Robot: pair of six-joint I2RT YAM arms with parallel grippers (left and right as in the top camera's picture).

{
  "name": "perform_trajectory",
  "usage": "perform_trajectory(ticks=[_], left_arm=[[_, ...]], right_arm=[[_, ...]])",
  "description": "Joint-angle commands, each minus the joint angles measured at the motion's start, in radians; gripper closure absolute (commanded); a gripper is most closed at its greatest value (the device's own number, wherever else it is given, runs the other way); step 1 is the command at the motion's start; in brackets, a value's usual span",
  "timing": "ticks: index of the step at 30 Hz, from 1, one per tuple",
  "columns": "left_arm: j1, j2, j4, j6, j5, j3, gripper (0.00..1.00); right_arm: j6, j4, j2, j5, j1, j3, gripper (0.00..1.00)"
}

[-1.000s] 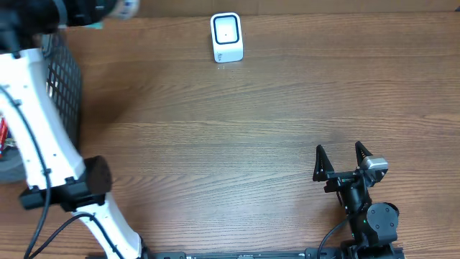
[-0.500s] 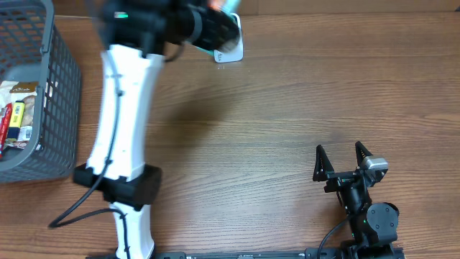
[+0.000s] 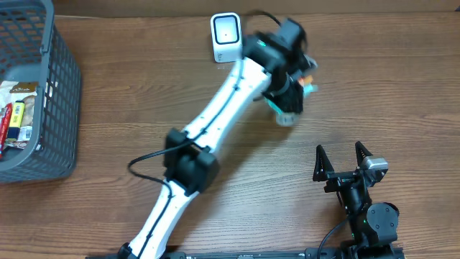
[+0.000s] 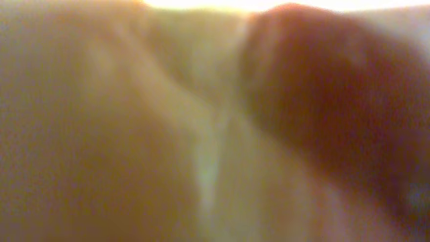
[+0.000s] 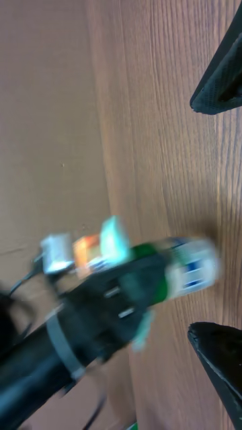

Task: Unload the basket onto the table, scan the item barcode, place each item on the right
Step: 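Lift the items out and carry them right toward the right gripper, then lower the items onto the table and open the left gripper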

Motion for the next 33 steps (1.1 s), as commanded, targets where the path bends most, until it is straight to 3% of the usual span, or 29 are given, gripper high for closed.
perform_trajectory(ticks=[1, 6, 11, 33], left_arm=[[-0.05, 0.019, 0.0, 0.155, 0.013, 0.015, 0.96], [-0.102, 0.046, -0.022, 0.262, 0.008, 0.015, 0.96], [-0.129, 0.047, -0.024, 0.293, 0.006, 0.014, 0.96], [-0.148, 0.048, 0.012, 0.323, 0.006, -0.045, 0.96]], right_arm=[[0.0, 0.006, -0.011, 0.001, -0.005, -0.01, 0.0], [0.0, 0.006, -0.011, 0.001, -0.005, -0.01, 0.0], [0.0, 0.006, -0.011, 0.001, -0.005, -0.01, 0.0], [0.0, 0.006, -0.011, 0.001, -0.005, -0.01, 0.0]])
